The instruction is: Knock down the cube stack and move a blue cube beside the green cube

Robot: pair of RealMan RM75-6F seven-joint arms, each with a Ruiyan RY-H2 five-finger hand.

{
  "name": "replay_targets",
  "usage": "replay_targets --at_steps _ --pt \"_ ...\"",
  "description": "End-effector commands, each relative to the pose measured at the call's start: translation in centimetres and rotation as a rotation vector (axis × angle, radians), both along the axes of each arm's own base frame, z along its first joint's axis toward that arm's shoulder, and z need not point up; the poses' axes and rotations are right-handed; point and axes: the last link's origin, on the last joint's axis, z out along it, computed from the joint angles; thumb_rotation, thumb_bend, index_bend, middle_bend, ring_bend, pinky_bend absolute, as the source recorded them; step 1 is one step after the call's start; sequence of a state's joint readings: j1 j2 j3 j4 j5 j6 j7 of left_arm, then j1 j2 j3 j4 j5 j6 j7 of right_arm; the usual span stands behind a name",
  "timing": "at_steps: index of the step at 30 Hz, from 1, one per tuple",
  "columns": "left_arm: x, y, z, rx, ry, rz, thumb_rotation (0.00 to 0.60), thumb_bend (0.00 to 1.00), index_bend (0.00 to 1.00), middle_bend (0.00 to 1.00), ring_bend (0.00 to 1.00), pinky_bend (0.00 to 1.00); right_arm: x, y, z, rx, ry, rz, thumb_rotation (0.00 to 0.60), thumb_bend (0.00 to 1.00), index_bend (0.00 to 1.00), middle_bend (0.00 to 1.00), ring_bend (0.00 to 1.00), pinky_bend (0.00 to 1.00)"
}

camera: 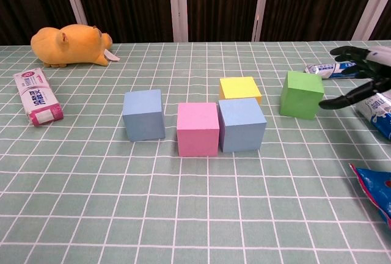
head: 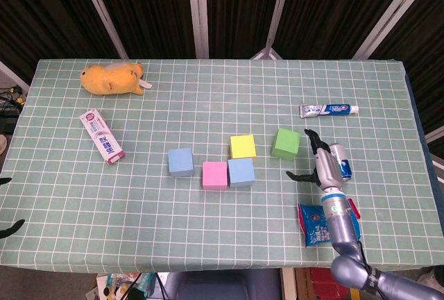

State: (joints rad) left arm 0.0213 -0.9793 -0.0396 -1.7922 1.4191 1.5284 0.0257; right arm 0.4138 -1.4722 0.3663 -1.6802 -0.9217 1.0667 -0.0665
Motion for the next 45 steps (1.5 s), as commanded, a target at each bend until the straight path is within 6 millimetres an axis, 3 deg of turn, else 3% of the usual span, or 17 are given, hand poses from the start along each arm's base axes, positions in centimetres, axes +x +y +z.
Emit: replay_targets --at_steps 1,8,14,33,38,45 --pt "0.0 0.0 -0.1 -0.003 0.001 0.000 0.600 0.13 0.23 0.00 0.00 0.00 -1.6 3.8 0.5 0.072 -0.019 0.013 0.600 0.15 0.02 0.09 0.22 0.04" --pt "0.1 -0.2 0.2 0.009 -0.003 -0.002 0.600 0.13 0.23 0.00 0.00 0.00 -2.2 6.2 -1.1 0.205 -0.007 0.067 0.600 0.15 0.04 0.13 0.27 0.06" --pt "-0.1 -0.2 0.4 0.015 -0.008 0.002 0.600 0.13 0.23 0.00 0.00 0.00 -1.8 6.6 -2.6 0.241 0.002 0.085 0.600 0.15 0.07 0.14 0.27 0.06" --pt "-0.2 0.0 0.5 0.017 -0.011 0.002 0.600 0.13 0.23 0.00 0.00 0.00 2.3 1.1 -6.5 0.205 0.031 0.118 0.600 0.15 0.07 0.14 0.27 0.06" --pt "-0.2 0.0 0.5 0.017 -0.012 0.004 0.600 0.13 0.23 0.00 0.00 0.00 4.5 -0.4 -7.9 0.216 0.057 0.145 0.600 0.16 0.07 0.14 0.27 0.06" --pt "-0.4 0.1 0.8 0.026 -0.021 0.008 0.600 0.13 0.23 0.00 0.00 0.00 8.1 -1.1 -9.3 0.255 0.042 0.188 0.600 0.15 0.08 0.16 0.27 0.06"
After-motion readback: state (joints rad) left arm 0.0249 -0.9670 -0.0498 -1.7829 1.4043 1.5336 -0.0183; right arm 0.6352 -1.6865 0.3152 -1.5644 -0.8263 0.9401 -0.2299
